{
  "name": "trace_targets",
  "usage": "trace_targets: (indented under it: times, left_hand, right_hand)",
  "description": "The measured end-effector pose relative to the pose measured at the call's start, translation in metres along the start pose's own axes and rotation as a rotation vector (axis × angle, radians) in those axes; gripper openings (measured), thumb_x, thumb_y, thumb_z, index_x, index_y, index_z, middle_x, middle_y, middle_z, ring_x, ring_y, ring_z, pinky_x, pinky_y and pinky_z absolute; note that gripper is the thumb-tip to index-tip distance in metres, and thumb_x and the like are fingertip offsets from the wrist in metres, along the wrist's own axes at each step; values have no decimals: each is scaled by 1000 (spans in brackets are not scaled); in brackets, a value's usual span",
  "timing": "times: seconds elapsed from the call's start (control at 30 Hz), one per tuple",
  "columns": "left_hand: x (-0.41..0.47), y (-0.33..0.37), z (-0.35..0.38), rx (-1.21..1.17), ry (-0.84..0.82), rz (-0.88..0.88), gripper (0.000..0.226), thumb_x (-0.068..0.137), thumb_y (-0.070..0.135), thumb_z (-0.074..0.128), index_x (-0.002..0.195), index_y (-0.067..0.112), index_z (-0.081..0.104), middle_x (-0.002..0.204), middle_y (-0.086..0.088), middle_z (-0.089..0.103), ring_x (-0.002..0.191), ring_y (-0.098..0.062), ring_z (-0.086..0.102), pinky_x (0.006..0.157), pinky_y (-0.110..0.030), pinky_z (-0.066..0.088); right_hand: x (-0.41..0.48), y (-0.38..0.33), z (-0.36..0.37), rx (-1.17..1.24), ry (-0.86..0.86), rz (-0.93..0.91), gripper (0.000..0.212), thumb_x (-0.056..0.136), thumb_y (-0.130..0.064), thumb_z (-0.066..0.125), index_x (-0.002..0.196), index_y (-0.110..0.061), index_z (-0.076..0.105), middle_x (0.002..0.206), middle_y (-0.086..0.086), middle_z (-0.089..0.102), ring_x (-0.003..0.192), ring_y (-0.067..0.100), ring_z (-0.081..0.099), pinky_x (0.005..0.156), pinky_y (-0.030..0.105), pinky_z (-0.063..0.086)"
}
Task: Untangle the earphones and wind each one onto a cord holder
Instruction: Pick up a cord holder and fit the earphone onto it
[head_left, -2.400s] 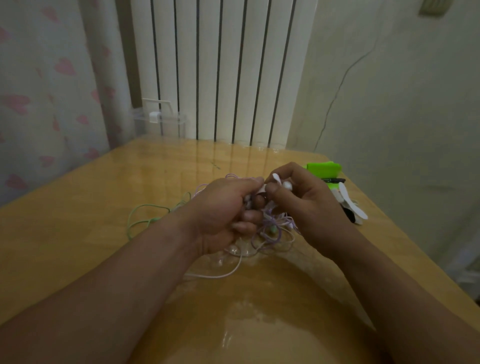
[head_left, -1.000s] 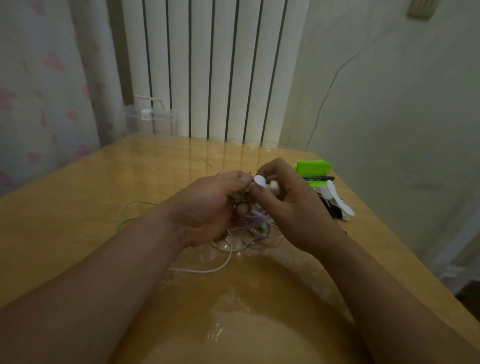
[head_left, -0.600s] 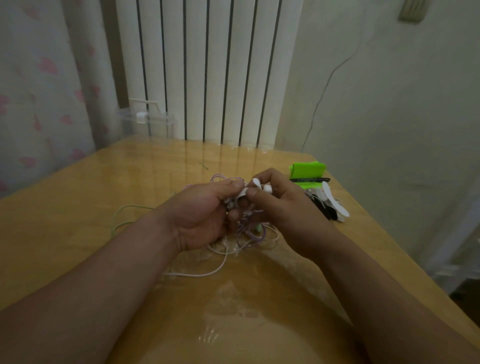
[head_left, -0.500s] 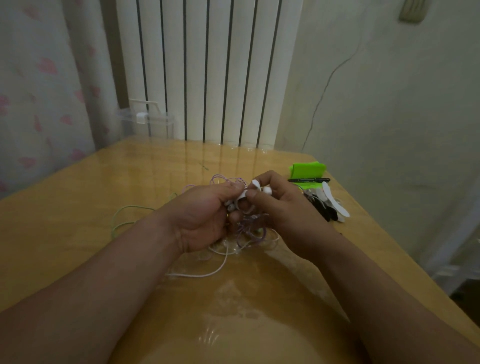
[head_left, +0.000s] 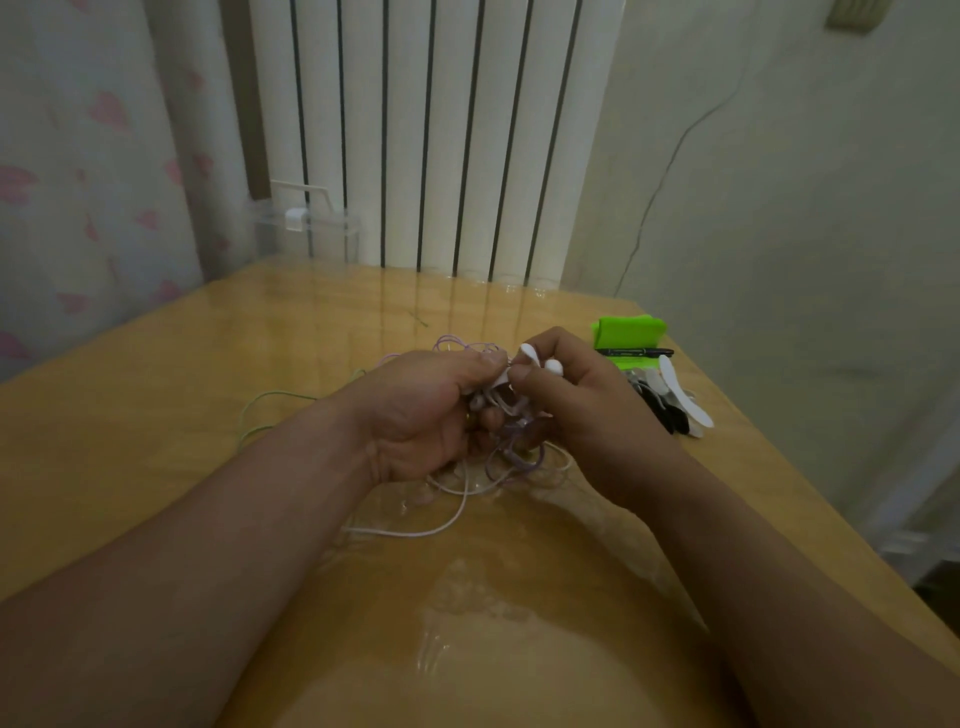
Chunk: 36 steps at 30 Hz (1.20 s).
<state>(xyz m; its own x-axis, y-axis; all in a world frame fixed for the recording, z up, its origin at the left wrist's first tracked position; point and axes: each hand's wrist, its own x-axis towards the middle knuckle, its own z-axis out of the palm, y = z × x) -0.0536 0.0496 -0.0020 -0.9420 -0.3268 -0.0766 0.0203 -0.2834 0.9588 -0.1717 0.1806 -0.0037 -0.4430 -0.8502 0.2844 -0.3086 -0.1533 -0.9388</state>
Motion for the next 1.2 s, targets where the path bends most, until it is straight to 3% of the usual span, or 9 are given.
trace_targets:
  times: [0.1, 0.3, 0.5, 0.67, 0.73, 0.83, 1.0, 1.1, 1.2]
  left_hand:
    - [-2, 3, -1, 18, -40, 7, 32, 110, 27, 44, 125, 6, 63, 82, -5, 55, 58, -9, 47, 61, -27, 39]
    - [-4, 4, 1, 56, -58, 24, 29, 111, 28, 43, 124, 6, 58, 67, -6, 50, 69, -21, 45, 62, -31, 42]
    - [-1, 1, 3, 54, 4, 63, 27, 111, 25, 46, 115, 3, 61, 61, 0, 56, 59, -13, 44, 63, -30, 40]
    - [1, -5, 10, 156, 97, 131, 22, 111, 23, 49, 102, 8, 63, 67, 1, 60, 51, -7, 49, 60, -29, 42]
    - [2, -8, 11, 187, 126, 145, 21, 110, 23, 50, 106, 8, 64, 76, -4, 61, 53, -8, 53, 56, -25, 49]
    - [2, -10, 11, 224, 146, 162, 21, 111, 23, 49, 106, 9, 64, 78, -5, 60, 55, -8, 56, 56, -24, 50]
    - [0, -3, 8, 107, 76, 104, 22, 110, 22, 49, 111, 8, 65, 73, 0, 62, 55, -8, 52, 69, -31, 47]
    - [-1, -1, 7, 71, 57, 92, 26, 110, 22, 48, 96, 9, 66, 61, 6, 57, 54, -7, 49, 75, -34, 52]
    - [-2, -1, 11, 92, 95, 108, 25, 109, 23, 51, 95, 10, 66, 62, 4, 59, 53, -7, 52, 61, -27, 53]
  right_hand:
    - [2, 0, 1, 119, 5, 78, 12, 105, -12, 55, 93, -15, 58, 86, 12, 68, 80, 30, 64, 62, 34, 52]
    - [1, -6, 4, 261, 13, 145, 16, 106, -7, 45, 92, -12, 50, 85, 15, 70, 77, 30, 65, 61, 35, 57]
    - [1, -9, 5, 231, 45, 154, 18, 104, -4, 44, 89, -12, 49, 83, 15, 69, 77, 30, 64, 63, 38, 56]
    - [-1, -5, 5, -73, 95, 38, 10, 99, -4, 55, 91, -6, 49, 72, 10, 70, 67, 27, 70, 63, 43, 62]
    - [-2, -3, 6, -269, 133, -26, 15, 97, -14, 63, 96, -5, 51, 81, 17, 70, 74, 36, 71, 70, 57, 62]
    - [-2, -1, 8, -359, 177, -48, 20, 96, -24, 66, 99, -8, 54, 88, 19, 69, 83, 39, 69, 71, 61, 59]
    - [2, 0, 5, -53, 186, 69, 11, 100, -8, 55, 90, -5, 52, 84, 20, 70, 75, 35, 72, 71, 52, 65]
    - [5, 2, 4, 38, 191, 99, 12, 97, -12, 57, 85, -10, 54, 98, 31, 68, 83, 40, 71, 75, 60, 64]
    - [6, 5, 2, -25, 218, 73, 13, 92, -15, 60, 82, -12, 53, 96, 29, 68, 82, 44, 70, 71, 59, 64]
